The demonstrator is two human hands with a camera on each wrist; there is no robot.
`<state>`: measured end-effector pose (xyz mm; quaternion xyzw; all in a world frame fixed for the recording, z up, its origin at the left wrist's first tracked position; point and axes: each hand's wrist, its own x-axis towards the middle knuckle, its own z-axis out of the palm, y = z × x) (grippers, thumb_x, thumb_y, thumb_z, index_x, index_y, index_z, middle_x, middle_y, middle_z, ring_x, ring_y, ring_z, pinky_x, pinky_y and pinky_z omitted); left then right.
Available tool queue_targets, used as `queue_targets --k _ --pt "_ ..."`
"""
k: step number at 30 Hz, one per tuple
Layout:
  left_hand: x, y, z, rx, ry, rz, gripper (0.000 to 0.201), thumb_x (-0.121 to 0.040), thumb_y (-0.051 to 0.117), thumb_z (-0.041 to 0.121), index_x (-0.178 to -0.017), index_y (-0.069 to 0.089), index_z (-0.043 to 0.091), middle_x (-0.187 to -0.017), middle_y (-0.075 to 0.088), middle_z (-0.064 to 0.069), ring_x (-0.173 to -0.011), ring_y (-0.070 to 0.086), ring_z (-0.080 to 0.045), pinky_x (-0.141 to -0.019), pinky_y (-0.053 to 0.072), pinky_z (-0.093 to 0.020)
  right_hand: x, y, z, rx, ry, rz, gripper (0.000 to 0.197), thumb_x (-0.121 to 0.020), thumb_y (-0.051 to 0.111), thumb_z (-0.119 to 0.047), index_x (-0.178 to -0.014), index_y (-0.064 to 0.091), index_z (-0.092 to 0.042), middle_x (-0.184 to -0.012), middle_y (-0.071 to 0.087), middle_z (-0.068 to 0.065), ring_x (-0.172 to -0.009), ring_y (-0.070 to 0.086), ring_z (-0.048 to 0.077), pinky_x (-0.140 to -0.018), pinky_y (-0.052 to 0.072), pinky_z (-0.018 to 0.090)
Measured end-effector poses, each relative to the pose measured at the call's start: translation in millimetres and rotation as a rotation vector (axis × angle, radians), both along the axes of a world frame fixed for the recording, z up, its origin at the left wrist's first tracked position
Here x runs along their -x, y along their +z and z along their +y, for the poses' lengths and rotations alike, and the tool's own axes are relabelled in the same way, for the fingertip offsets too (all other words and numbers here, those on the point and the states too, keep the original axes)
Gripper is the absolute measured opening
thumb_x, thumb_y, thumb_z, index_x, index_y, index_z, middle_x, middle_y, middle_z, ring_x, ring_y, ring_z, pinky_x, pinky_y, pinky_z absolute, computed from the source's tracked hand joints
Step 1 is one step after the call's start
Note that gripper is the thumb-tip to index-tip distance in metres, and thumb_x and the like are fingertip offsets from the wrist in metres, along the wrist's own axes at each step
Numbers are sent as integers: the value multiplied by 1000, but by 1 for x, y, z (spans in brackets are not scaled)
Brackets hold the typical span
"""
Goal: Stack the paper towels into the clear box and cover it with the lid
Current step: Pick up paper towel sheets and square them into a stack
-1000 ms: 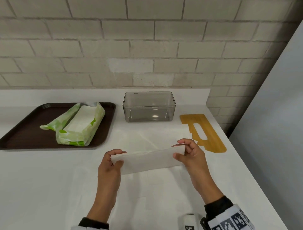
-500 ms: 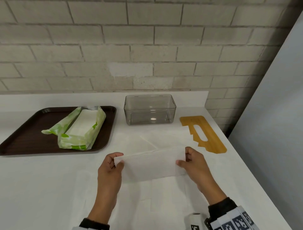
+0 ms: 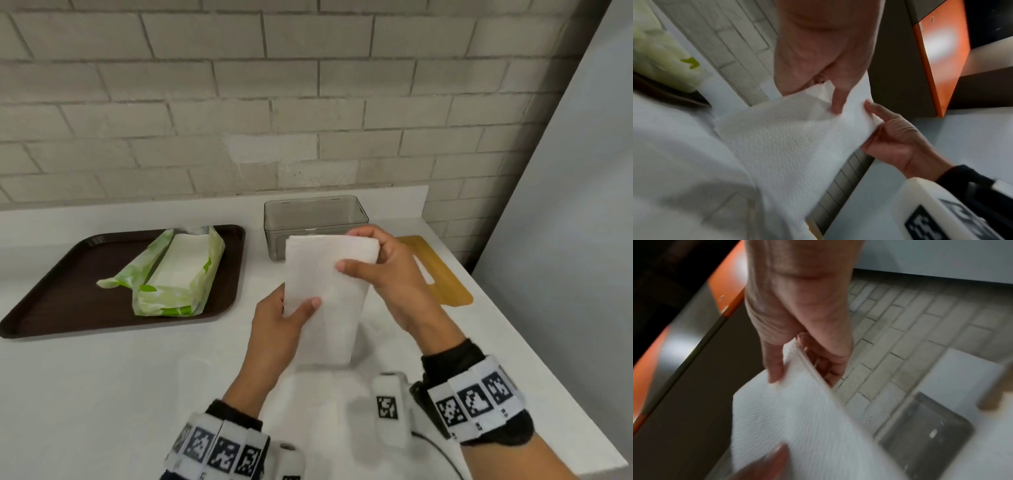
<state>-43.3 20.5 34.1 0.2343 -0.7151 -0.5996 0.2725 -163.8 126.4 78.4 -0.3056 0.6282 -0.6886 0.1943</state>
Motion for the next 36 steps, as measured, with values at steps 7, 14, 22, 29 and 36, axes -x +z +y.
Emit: queue_targets --k 7,14,22,29,36 --pt "10 -6 3 -69 10 127 40 -91 55 4 -109 47 39 -105 59 19 -96 58 2 -73 50 -10 -31 -45 -11 -104 -254 78 32 -89 59 -12 -118 53 -25 -118 63 -1 -108 60 15 -91 53 32" --pt "8 -16 8 -47 6 94 53 -90 38 -10 -131 37 24 -119 54 3 -109 55 -12 -69 50 -8 -43 -60 -15 -156 -287 124 35 -93 53 -12 -115 37 -33 -111 51 -11 -100 52 5 -69 45 4" --pt "12 -20 9 -65 -109 55 53 -88 39 -13 -120 28 29 -103 49 13 -88 52 3 -59 46 -4 -38 -71 -22 -216 -311 73 45 -89 55 -5 -119 36 -32 -112 49 -6 -105 52 12 -66 43 9" --pt "14 -26 7 -62 -46 31 41 -93 49 0 -119 36 29 -98 49 21 -88 53 2 -57 45 -3 -35 -78 -21 -334 -284 73 36 -86 59 -5 -115 49 -23 -101 57 -4 -96 57 15 -63 46 14" --pt "6 -19 -16 -249 43 81 25 -85 67 13 -107 59 21 -104 68 1 -94 64 -17 -80 53 -34 -34 -66 1 -671 2 215 45 -78 68 -7 -120 56 -19 -114 62 0 -98 57 14 -73 46 19"
